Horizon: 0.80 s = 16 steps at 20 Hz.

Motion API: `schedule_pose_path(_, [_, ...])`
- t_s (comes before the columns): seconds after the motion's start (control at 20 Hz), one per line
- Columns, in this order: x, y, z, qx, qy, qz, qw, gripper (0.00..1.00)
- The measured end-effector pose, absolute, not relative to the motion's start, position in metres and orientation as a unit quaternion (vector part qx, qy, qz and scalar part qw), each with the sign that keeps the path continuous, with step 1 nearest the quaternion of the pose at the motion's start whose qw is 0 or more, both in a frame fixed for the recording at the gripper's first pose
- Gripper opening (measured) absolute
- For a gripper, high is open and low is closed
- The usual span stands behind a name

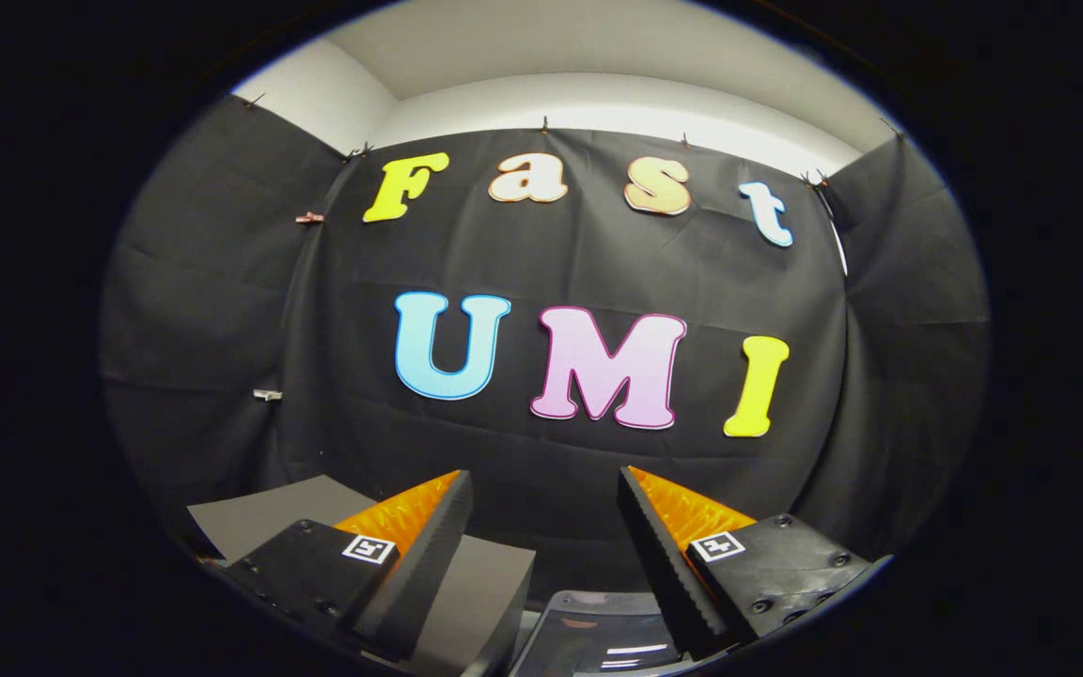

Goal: Put the clothes into the washing machine and then close the washing machine lid.

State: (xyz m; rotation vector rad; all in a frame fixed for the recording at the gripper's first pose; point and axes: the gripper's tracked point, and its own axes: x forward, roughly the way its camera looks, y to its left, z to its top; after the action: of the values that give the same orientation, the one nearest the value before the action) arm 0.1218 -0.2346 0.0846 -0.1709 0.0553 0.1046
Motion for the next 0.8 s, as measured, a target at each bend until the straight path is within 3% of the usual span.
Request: schedule_pose_path(0.8, [0.121, -0.222, 0.089, -0.070, 0.024, 0.068, 0.995, 0.98])
